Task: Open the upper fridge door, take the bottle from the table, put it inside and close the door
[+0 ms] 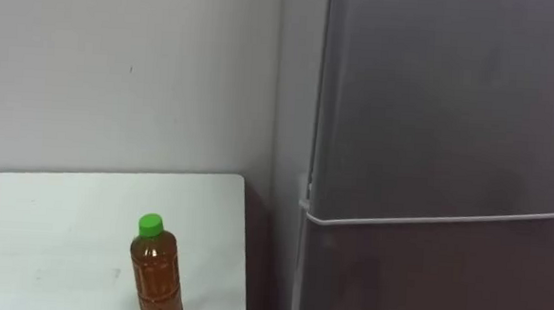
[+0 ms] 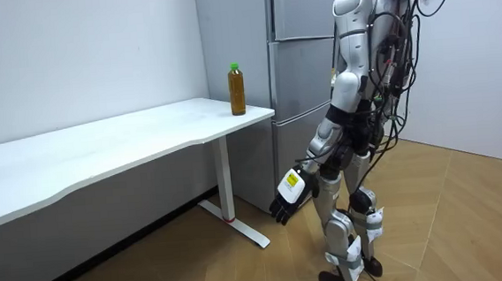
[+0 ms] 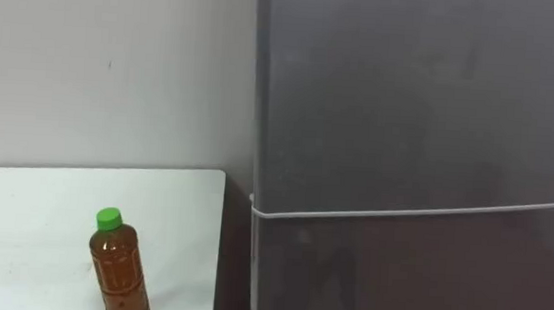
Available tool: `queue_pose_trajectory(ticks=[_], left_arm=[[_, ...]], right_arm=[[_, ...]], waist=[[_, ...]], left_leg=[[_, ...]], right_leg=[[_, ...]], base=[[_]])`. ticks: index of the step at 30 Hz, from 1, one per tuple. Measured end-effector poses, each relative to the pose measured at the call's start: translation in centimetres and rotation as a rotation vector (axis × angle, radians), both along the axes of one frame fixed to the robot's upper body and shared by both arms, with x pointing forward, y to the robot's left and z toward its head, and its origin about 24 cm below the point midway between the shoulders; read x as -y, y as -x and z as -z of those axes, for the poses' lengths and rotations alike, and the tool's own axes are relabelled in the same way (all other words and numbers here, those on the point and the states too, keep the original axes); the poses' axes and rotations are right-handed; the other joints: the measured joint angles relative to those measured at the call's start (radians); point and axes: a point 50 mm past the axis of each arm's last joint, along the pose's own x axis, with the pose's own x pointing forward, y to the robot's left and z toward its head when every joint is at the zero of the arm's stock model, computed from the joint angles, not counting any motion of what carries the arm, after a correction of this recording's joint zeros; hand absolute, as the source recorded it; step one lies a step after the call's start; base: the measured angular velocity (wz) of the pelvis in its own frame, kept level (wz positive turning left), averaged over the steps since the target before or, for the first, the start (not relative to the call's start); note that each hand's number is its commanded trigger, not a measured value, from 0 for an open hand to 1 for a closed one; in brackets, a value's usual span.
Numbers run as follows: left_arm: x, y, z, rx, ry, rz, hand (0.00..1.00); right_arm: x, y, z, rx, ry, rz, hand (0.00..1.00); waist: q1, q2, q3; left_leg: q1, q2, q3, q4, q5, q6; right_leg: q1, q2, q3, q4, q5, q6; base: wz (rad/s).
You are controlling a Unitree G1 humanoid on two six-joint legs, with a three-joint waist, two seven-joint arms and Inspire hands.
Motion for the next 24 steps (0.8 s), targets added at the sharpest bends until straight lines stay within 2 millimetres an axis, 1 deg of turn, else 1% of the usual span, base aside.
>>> queue_pose_trajectory(ticks=[9,15,20,23,24], left_arm=[[0.1,0.0,0.0,-0.001,0.006,0.0,0.0],[0.1,0.4,0.1,-0.01,0.012,-0.019,0.0],[0.0,0.9,0.2,-0.01,0.024,-0.104,0.0],[-0.4,1.4,0.2,-0.007,0.025,-0.208,0.0],[-0.5,1.5,0.2,0.003,0.022,-0.257,0.0]], right_arm=[[0.0,0.0,0.0,0.0,-0.001,0.0,0.0],[0.0,0.0,0.0,0.0,0.001,0.002,0.0],[0.0,0.0,0.0,-0.003,0.004,-0.004,0.0],[0.0,0.3,0.1,-0.018,0.015,0.012,0.0],[0.0,0.2,0.1,-0.022,0.024,0.016,0.0]], waist=[[0.0,0.0,0.0],[0.001,0.0,0.0002],[0.002,0.002,-0.0001],[0.003,0.004,-0.0002],[0.003,0.005,-0.0001]], left_leg=[[0.0,0.0,0.0,0.0,0.0,0.0],[0.0,0.0,0.0,-0.001,0.0,0.0],[-0.001,0.0,-0.001,0.001,-0.001,0.001],[0.0,0.0,-0.001,0.001,-0.001,0.001],[-0.001,0.0,-0.001,0.001,-0.001,0.001]], right_leg=[[0.001,0.0,0.0,0.0,0.0,0.0],[0.001,0.0,0.0,-0.001,0.0,0.0],[0.001,0.0,-0.001,0.0,0.0,0.0],[0.001,0.0,0.0,0.0,0.0,0.0],[0.001,0.0,0.0,0.0,0.0,0.0]], base=[[0.0],[0.0],[0.0],[0.0],[0.0]])
